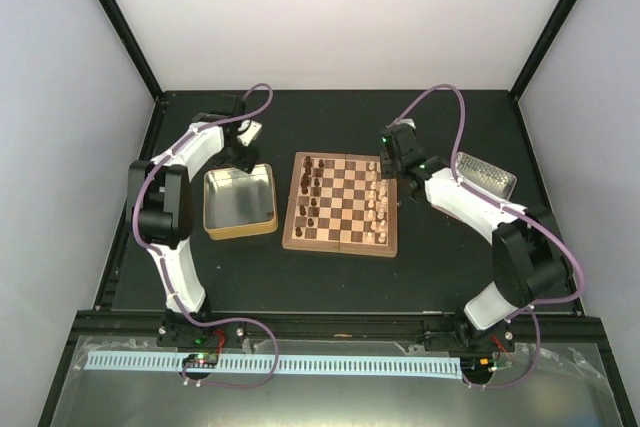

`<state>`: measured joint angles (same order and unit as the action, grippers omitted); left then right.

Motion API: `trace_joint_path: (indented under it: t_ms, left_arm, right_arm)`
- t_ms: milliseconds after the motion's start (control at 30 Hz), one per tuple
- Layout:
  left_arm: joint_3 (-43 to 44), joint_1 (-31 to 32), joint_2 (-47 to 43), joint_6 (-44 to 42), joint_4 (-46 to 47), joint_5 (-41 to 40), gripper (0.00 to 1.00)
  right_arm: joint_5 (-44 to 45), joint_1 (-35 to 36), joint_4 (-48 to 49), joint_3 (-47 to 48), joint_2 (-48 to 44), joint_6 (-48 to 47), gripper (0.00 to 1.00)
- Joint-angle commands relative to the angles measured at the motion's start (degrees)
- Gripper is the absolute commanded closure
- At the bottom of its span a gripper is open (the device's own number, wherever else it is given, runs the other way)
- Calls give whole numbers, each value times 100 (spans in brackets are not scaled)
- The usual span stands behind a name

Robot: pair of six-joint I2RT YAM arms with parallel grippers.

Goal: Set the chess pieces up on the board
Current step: Adjust the storage box at the center of the board.

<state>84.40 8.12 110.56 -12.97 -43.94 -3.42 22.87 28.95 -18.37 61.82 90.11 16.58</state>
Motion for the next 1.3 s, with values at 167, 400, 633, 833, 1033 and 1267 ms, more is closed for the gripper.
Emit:
trace_joint_path:
  t_ms: [167,400,633,833,1033,1267]
  left_arm:
    - [152,36,177,-462,-249,263,33]
    - [-53,32,184,-596,-283,520,44]
    - [192,33,525,-364,-213,25,61]
    - [147,0,602,-149,40,-733,83]
    - [-109,-111,369,-112,220,-1187,86]
    - [-179,-313,230,792,-9,-1319,95]
  right_arm:
    - [156,-150,115,181,149,-160,57]
    - [152,-205,106,96,109,-193,57]
    - [136,-247,166,40,88,-243,58]
    - [119,-299,197,51,72,-293,58]
    - [53,-360,219,125,137,-313,58]
    - [-40,-442,199,218,228,-255,58]
